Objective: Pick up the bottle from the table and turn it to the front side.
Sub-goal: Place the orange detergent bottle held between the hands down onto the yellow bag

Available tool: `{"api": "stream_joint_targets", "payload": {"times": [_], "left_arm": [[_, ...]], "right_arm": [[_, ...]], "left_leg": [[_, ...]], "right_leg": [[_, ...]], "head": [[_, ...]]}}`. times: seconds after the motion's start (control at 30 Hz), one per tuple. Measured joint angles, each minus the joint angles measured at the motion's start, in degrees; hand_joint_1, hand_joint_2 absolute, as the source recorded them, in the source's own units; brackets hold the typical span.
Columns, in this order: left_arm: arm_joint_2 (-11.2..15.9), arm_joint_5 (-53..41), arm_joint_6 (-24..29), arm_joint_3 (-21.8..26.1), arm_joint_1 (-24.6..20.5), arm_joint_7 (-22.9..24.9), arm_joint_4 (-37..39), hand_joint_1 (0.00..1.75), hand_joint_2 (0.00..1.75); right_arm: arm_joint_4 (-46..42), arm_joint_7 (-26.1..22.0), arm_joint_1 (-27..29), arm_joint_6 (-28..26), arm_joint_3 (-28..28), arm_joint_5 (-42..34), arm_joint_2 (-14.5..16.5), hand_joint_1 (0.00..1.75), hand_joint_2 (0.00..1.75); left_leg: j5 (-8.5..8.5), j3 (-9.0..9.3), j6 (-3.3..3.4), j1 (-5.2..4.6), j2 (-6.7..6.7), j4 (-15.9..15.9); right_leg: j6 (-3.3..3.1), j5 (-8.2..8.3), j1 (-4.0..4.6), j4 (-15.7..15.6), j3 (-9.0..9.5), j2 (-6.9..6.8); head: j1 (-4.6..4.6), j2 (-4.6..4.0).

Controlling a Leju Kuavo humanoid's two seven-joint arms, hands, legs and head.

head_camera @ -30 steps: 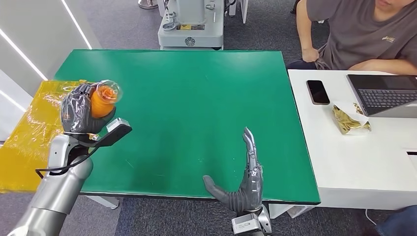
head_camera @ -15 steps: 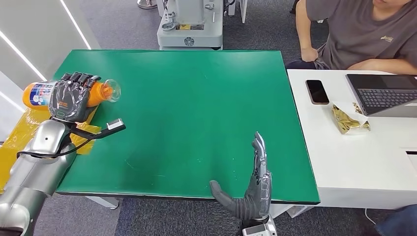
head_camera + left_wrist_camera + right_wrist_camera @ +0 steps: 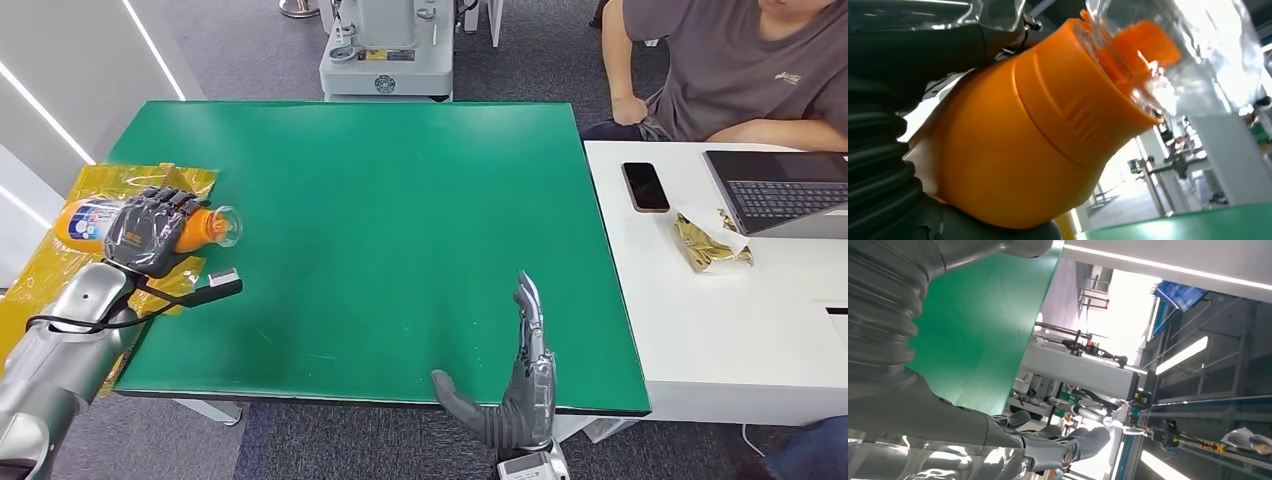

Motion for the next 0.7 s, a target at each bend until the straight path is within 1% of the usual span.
{"api": "stream_joint_targets", "payload": {"times": [0.2, 0.37, 0.53, 0.7], "left_arm": [[1.04, 1.07, 0.34, -0.18, -0.10, -1.00, 4.23, 1.75, 1.75], [2.10, 1.89, 1.98, -0.19, 1.05, -2.01, 6.11, 1.75, 1.75], [2.92, 1.11, 2.30, -0.08, 3.06, -1.47, 6.60, 1.75, 1.75], [3.31, -1.43, 2.31, 0.44, 4.21, -0.65, 6.93, 1.75, 1.75]], "right_arm": [[-0.02, 1.74, 0.96, 0.00, -0.02, 1.98, -1.29, 0.00, 1.75], [-0.39, 3.11, 2.59, -0.01, -0.03, 3.43, -2.26, 0.00, 1.75], [-1.43, 5.00, 4.62, -0.01, -0.04, 5.72, -3.04, 0.00, 1.75], [-2.20, 6.18, 5.09, -0.01, -0.03, 6.51, -3.71, 0.00, 1.75]], "left_leg": [[-0.02, -0.01, -0.03, 0.00, 0.00, 0.00], [-0.07, -0.01, -0.09, 0.01, -0.01, -0.01], [-0.12, -0.01, -0.16, 0.02, -0.01, -0.01], [-0.14, 0.00, -0.20, 0.03, -0.01, -0.01]], "right_leg": [[-0.01, -0.01, 0.00, 0.00, 0.00, 0.00], [-0.08, -0.07, 0.00, 0.00, 0.00, -0.01], [-0.15, -0.13, 0.01, 0.00, 0.00, -0.02], [-0.16, -0.14, 0.02, 0.00, 0.00, -0.01]], "head": [[-0.01, 0.00], [-0.01, 0.00], [-0.01, 0.00], [-0.01, 0.00]]}}
